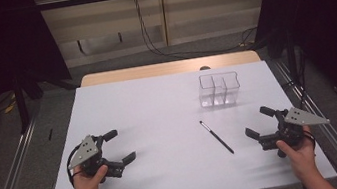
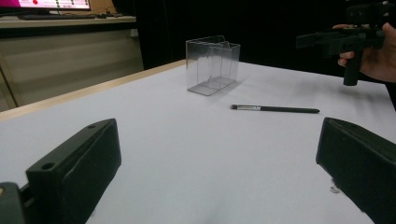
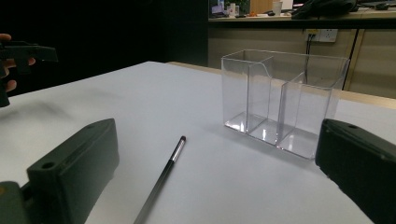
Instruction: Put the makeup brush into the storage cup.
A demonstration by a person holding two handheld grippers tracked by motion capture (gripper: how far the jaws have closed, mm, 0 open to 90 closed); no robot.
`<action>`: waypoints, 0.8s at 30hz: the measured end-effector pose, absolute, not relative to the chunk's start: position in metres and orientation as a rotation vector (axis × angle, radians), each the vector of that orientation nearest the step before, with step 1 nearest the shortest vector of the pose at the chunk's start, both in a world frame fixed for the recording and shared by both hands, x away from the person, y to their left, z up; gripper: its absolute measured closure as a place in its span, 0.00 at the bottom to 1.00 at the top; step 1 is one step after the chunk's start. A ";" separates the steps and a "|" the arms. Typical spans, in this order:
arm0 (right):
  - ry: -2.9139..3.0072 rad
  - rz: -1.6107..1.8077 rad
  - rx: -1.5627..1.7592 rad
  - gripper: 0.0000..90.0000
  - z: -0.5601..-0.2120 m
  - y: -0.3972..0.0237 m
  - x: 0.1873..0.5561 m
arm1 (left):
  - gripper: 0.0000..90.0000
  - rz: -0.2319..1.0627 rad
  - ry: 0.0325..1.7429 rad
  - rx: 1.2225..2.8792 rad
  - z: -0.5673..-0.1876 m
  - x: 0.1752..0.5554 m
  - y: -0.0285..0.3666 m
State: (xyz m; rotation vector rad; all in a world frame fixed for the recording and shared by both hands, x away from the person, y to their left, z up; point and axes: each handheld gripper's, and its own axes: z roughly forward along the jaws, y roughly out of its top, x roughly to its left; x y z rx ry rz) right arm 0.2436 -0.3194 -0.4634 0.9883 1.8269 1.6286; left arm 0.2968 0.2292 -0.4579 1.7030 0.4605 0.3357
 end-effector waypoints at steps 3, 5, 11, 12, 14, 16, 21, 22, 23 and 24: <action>1.829 1.627 0.989 0.00 -0.463 -0.319 0.243 | 0.00 0.342 0.457 1.705 -0.458 0.297 0.229; 1.829 1.626 0.988 0.00 -0.463 -0.319 0.243 | 0.00 0.348 0.456 1.709 -0.457 0.297 0.229; 1.832 1.622 0.980 0.00 -0.462 -0.318 0.244 | 0.00 0.348 0.456 1.711 -0.457 0.296 0.229; 1.834 1.623 0.979 0.00 -0.462 -0.318 0.244 | 0.00 0.348 0.456 1.711 -0.457 0.296 0.229; 1.837 1.619 0.978 0.00 -0.462 -0.318 0.244 | 0.00 0.349 0.453 1.714 -0.457 0.296 0.229; 1.841 1.617 0.979 0.00 -0.462 -0.317 0.244 | 0.00 0.348 0.452 1.712 -0.457 0.296 0.229; 1.854 1.606 0.974 0.00 -0.462 -0.315 0.245 | 0.00 0.351 0.453 1.712 -0.457 0.296 0.228; 1.855 1.607 0.973 0.00 -0.462 -0.315 0.245 | 0.00 0.349 0.452 1.711 -0.456 0.296 0.228; 1.854 1.607 0.969 0.00 -0.461 -0.315 0.245 | 0.00 0.350 0.452 1.711 -0.456 0.295 0.228; 1.854 1.607 0.968 0.00 -0.461 -0.314 0.246 | 0.00 0.350 0.451 1.711 -0.456 0.295 0.228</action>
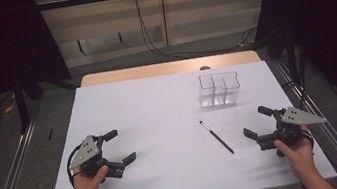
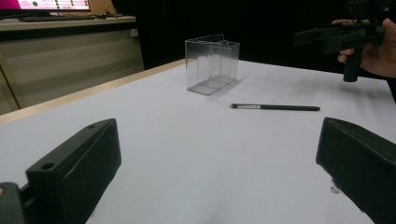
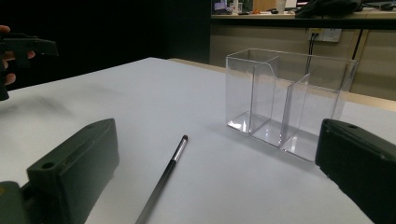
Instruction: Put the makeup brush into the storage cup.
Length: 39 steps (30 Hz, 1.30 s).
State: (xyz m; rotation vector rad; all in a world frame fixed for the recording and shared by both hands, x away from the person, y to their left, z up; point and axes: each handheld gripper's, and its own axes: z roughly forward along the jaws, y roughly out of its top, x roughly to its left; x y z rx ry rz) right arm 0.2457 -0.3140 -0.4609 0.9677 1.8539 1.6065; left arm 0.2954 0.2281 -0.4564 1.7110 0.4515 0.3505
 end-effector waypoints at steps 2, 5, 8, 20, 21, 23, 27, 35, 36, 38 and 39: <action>1.856 1.600 0.962 0.00 -0.460 -0.313 0.246 | 0.00 0.351 0.453 1.710 -0.456 0.295 0.229; 1.861 1.595 0.954 0.00 -0.459 -0.311 0.247 | 0.00 0.356 0.456 1.712 -0.456 0.295 0.229; 1.861 1.596 0.952 0.00 -0.458 -0.310 0.248 | 0.00 0.356 0.454 1.713 -0.456 0.295 0.229; 1.848 1.596 0.966 0.00 -0.452 -0.305 0.254 | 0.00 0.352 0.454 1.714 -0.456 0.296 0.227; 1.847 1.595 0.962 0.00 -0.451 -0.305 0.255 | 0.00 0.355 0.450 1.720 -0.456 0.296 0.227; 1.853 1.591 0.959 0.00 -0.450 -0.303 0.256 | 0.00 0.354 0.450 1.724 -0.457 0.296 0.227; 1.869 1.588 0.959 0.00 -0.450 -0.298 0.259 | 0.00 0.350 0.449 1.725 -0.457 0.297 0.226; 1.889 1.584 0.944 0.00 -0.449 -0.291 0.263 | 0.00 0.351 0.450 1.725 -0.457 0.297 0.226; 1.889 1.584 0.944 0.00 -0.449 -0.291 0.263 | 0.00 0.351 0.450 1.725 -0.457 0.297 0.226; 1.888 1.587 0.945 0.00 -0.449 -0.289 0.265 | 0.00 0.350 0.449 1.724 -0.457 0.297 0.226; 1.889 1.592 0.953 0.00 -0.449 -0.288 0.266 | 0.00 0.351 0.449 1.726 -0.457 0.297 0.226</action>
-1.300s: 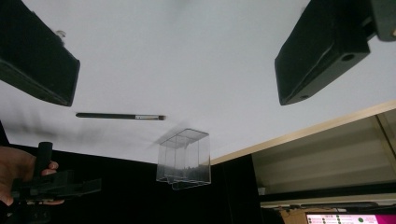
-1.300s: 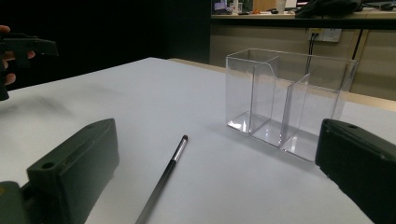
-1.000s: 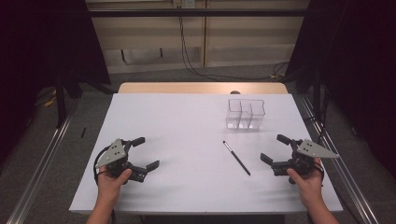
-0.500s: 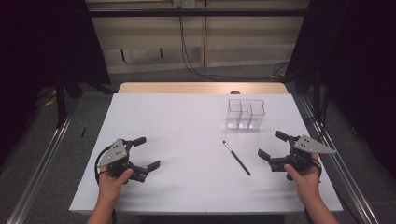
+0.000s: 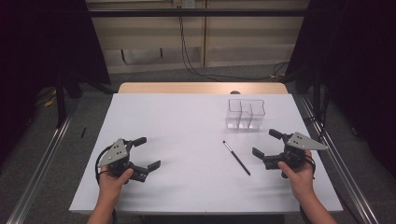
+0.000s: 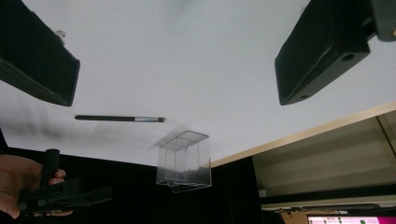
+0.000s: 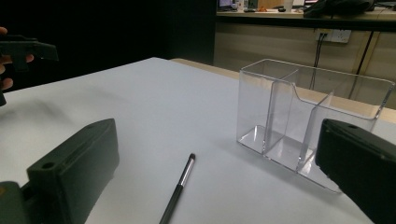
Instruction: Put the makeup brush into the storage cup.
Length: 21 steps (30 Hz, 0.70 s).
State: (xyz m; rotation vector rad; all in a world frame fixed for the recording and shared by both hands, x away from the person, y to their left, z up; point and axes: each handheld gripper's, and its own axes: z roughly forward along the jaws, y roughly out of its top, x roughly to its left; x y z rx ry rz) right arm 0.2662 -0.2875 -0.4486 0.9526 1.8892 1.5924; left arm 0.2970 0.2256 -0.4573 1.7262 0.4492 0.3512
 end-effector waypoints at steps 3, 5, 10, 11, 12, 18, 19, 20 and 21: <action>1.897 1.595 0.948 0.00 -0.449 -0.284 0.269 | 0.00 0.351 0.448 1.726 -0.457 0.297 0.225; 1.898 1.599 0.948 0.00 -0.449 -0.281 0.270 | 0.00 0.351 0.448 1.726 -0.457 0.297 0.225; 1.912 1.605 0.939 0.00 -0.449 -0.273 0.274 | 0.00 0.352 0.446 1.728 -0.457 0.297 0.226; 1.912 1.605 0.939 0.00 -0.449 -0.273 0.274 | 0.00 0.352 0.446 1.728 -0.457 0.297 0.226; 1.920 1.595 0.934 0.00 -0.449 -0.270 0.274 | 0.00 0.354 0.444 1.730 -0.457 0.297 0.225; 1.928 1.593 0.933 0.00 -0.450 -0.267 0.276 | 0.00 0.352 0.443 1.728 -0.457 0.297 0.224; 1.930 1.594 0.934 0.00 -0.450 -0.267 0.277 | 0.00 0.354 0.442 1.730 -0.457 0.297 0.224; 1.930 1.595 0.937 0.00 -0.450 -0.266 0.278 | 0.00 0.351 0.441 1.728 -0.457 0.297 0.224; 1.932 1.593 0.942 0.00 -0.450 -0.266 0.278 | 0.00 0.348 0.442 1.728 -0.457 0.296 0.223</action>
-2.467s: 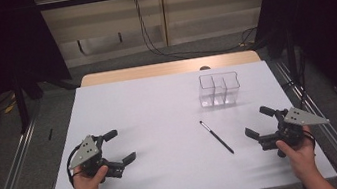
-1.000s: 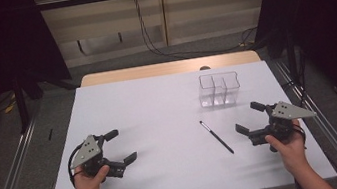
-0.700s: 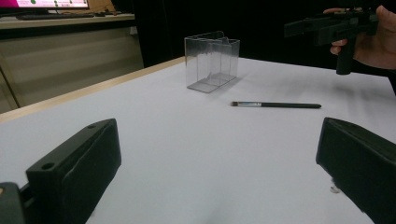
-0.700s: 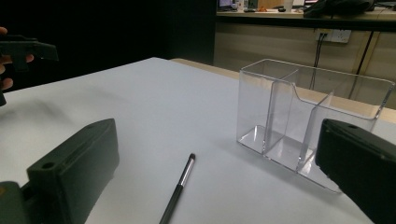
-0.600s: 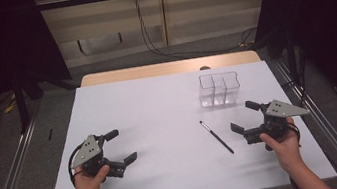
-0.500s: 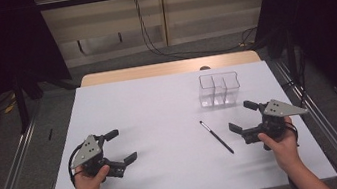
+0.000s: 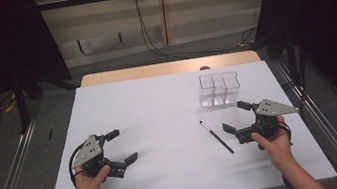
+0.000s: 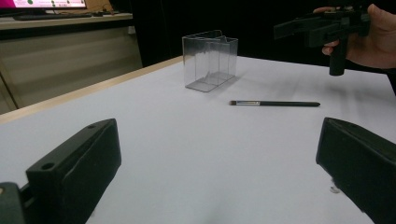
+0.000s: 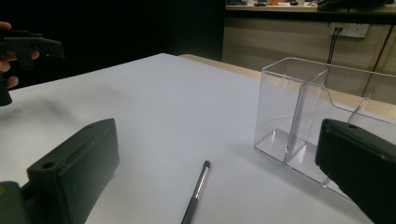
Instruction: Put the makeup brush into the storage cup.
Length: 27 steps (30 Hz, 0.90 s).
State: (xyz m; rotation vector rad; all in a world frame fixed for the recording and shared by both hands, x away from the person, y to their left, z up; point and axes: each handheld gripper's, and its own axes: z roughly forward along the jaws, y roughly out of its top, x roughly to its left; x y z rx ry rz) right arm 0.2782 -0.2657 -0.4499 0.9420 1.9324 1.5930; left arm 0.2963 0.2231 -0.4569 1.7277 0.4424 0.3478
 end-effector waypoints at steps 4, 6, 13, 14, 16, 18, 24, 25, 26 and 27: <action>1.936 1.592 0.940 0.00 -0.449 -0.264 0.280 | 0.00 0.351 0.433 1.738 -0.457 0.296 0.223; 1.937 1.598 0.938 0.00 -0.448 -0.261 0.282 | 0.00 0.353 0.434 1.737 -0.457 0.297 0.223; 1.946 1.600 0.931 0.00 -0.446 -0.254 0.287 | 0.00 0.354 0.436 1.734 -0.456 0.296 0.224; 1.947 1.603 0.932 0.00 -0.446 -0.253 0.288 | 0.00 0.354 0.436 1.734 -0.456 0.296 0.224; 1.956 1.604 0.929 0.00 -0.446 -0.251 0.289 | 0.00 0.355 0.436 1.734 -0.456 0.296 0.224; 1.960 1.604 0.928 0.00 -0.445 -0.250 0.290 | 0.00 0.355 0.435 1.733 -0.456 0.297 0.224; 1.983 1.593 0.928 0.00 -0.444 -0.246 0.294 | 0.00 0.355 0.435 1.734 -0.456 0.296 0.224; 1.983 1.593 0.928 0.00 -0.444 -0.246 0.294 | 0.00 0.355 0.435 1.734 -0.456 0.296 0.224; 1.984 1.593 0.927 0.00 -0.445 -0.245 0.295 | 0.00 0.355 0.433 1.733 -0.456 0.296 0.224; 1.988 1.592 0.933 0.00 -0.445 -0.244 0.296 | 0.00 0.354 0.430 1.731 -0.455 0.296 0.224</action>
